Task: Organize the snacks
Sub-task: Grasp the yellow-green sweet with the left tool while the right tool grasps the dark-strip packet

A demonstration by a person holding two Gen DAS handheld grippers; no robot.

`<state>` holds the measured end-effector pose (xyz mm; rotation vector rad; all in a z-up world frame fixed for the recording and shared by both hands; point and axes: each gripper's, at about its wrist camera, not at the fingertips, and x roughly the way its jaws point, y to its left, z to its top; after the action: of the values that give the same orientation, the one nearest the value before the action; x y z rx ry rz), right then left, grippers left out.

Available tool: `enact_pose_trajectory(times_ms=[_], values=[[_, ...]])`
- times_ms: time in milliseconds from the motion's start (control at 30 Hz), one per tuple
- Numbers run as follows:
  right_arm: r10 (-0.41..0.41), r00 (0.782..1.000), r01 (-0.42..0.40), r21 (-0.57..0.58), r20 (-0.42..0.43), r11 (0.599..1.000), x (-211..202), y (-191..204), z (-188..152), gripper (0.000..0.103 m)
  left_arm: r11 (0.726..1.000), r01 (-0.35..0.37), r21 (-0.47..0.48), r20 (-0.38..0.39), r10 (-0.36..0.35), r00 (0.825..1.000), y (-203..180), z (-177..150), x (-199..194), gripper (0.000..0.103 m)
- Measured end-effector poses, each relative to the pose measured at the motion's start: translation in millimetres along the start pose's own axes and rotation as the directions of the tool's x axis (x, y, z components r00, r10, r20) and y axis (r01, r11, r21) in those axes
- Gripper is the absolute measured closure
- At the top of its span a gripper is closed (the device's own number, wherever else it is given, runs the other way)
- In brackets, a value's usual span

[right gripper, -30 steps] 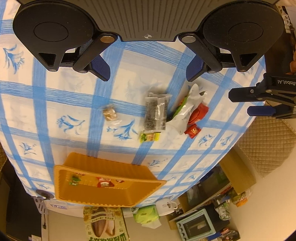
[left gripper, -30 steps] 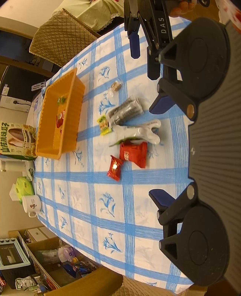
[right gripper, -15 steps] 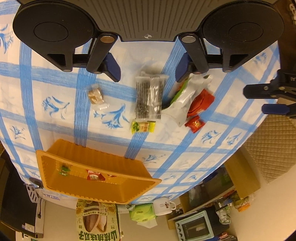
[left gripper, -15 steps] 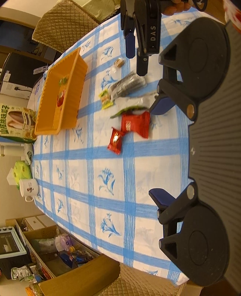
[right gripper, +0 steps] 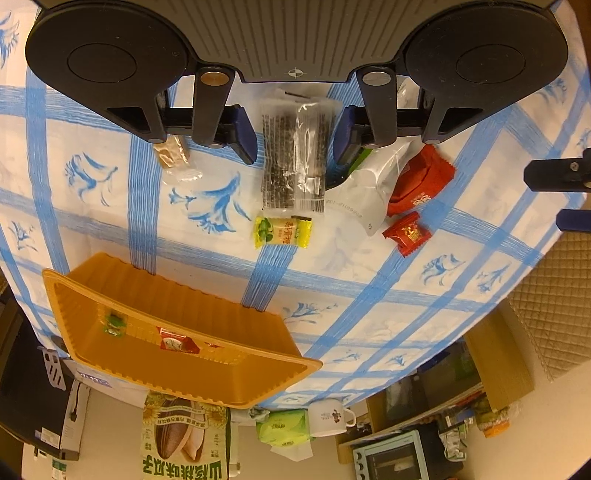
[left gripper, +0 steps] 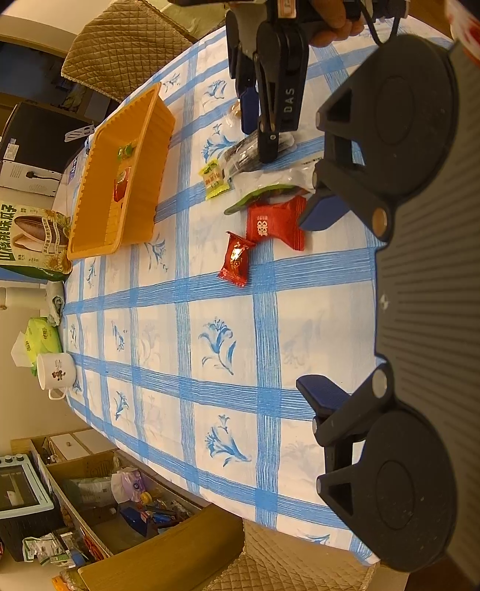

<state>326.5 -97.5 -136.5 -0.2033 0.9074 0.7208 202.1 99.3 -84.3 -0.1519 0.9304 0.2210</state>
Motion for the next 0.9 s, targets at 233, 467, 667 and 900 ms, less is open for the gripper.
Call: enact_pose_trajectory(times_ms=[233, 467, 667, 900], values=[[-0.023, 1.0, 0.023, -0.013, -0.001, 1.0, 8.8, 4.2, 0.8, 0.059, 1.0, 0.017, 0.019, -0.007, -0.017, 1.0, 0.5, 4.5, 8.6, 0.021], [-0.044, 0.998, 0.044, -0.018, 0.042, 0.999, -3.1, 0.7, -2.6, 0.065, 0.997, 0.051, 0.052, -0.007, -0.051, 0.999, -7.2, 11.9, 16.1, 0.024], [-0.07, 0.993, 0.063, 0.07, 0.092, 0.996, -29.7, -21.4, 0.2, 0.065, 0.987, 0.106, 0.118, -0.003, -0.106, 0.994, -28.6, 24.6, 26.9, 0.025], [-0.126, 0.986, 0.106, 0.177, 0.106, 0.978, -52.4, -54.4, -2.0, 0.065, 0.958, 0.167, 0.235, -0.001, -0.172, 0.985, -64.9, 45.4, 47.7, 0.03]])
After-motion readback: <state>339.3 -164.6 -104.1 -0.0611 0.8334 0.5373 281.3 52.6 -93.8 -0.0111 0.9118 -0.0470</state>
